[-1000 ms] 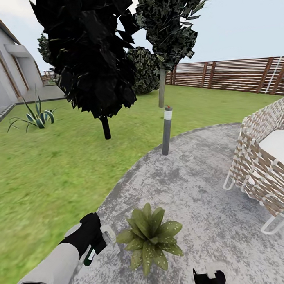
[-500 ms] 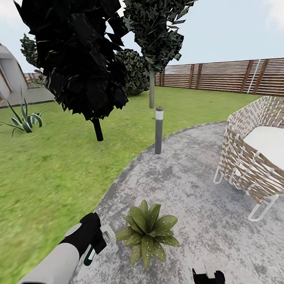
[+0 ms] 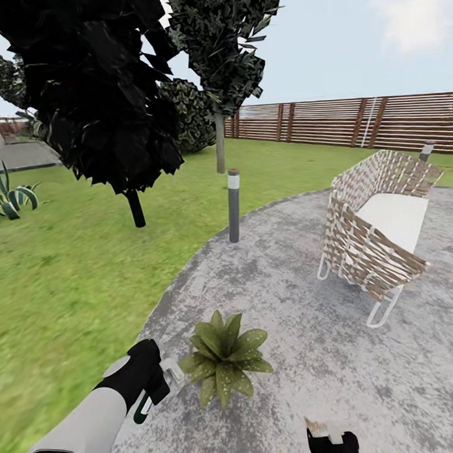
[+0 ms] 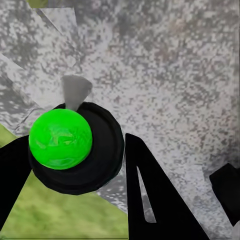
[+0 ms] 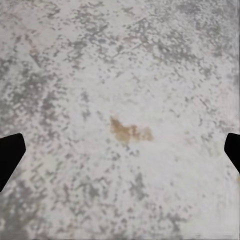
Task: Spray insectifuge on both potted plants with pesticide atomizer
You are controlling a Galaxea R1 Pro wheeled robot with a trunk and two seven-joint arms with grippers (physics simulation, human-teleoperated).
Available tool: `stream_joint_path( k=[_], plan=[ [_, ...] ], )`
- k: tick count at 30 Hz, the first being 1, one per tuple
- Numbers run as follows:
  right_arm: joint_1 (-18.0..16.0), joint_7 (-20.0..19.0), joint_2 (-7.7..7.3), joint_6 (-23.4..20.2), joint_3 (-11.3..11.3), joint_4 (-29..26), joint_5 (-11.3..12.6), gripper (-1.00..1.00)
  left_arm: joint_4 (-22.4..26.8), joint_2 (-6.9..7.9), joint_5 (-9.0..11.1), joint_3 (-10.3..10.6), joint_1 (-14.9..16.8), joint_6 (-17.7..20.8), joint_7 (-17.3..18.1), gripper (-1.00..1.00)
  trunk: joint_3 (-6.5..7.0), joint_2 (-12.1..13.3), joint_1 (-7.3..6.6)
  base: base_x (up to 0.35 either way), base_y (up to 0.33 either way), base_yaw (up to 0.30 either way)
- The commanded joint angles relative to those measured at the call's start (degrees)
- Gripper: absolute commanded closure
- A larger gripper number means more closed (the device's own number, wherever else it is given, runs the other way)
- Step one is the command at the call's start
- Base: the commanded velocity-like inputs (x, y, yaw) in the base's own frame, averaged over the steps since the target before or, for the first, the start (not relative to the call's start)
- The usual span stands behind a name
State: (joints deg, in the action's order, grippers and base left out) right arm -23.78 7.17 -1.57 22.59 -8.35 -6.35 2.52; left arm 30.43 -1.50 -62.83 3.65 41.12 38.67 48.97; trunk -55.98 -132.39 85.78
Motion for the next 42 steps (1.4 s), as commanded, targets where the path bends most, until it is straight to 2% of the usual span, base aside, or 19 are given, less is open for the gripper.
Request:
stream_joint_path(
  k=[1, 5, 15, 22, 33, 42],
  plan=[
    [0.0, 0.3, -0.01, 0.2, -0.5, 0.1, 0.3, -1.00, 0.1, 0.01, -0.4, 0.1, 0.0, 0.2, 0.4, 1.00, -0.05, 0.0, -0.04, -0.070, 0.312, -0.003],
    [0.0, 0.3, -0.01, 0.2, -0.4, 0.1, 0.3, -1.00, 0.2, 0.01, -0.4, 0.1, 0.0, 0.2, 0.4, 1.00, -0.05, 0.0, -0.04, -0.012, 0.332, -0.093],
    [0.0, 0.3, -0.01, 0.2, -0.4, 0.1, 0.3, -1.00, 0.2, 0.09, -0.4, 0.1, 0.0, 0.1, 0.4, 1.00, -0.05, 0.0, -0.04, 0.000, 0.333, -0.291],
    [0.0, 0.3, -0.01, 0.2, -0.4, 0.1, 0.3, -1.00, 0.2, 0.21, -0.4, 0.0, 0.0, 0.1, 0.4, 1.00, -0.05, 0.0, -0.04, 0.000, 0.045, -0.290],
    [0.0, 0.4, -0.14, 0.1, -0.4, 0.0, 0.3, -1.00, 0.2, 0.10, -0.4, 0.0, 0.0, 0.1, 0.4, 1.00, -0.05, 0.0, -0.04, 0.000, 0.283, -0.021],
    [0.0, 0.4, -0.18, 0.1, -0.4, 0.1, 0.3, -1.00, 0.2, 0.06, -0.4, 0.0, 0.0, 0.1, 0.4, 1.00, -0.05, 0.0, -0.04, 0.000, 0.303, -0.240]
  ],
)
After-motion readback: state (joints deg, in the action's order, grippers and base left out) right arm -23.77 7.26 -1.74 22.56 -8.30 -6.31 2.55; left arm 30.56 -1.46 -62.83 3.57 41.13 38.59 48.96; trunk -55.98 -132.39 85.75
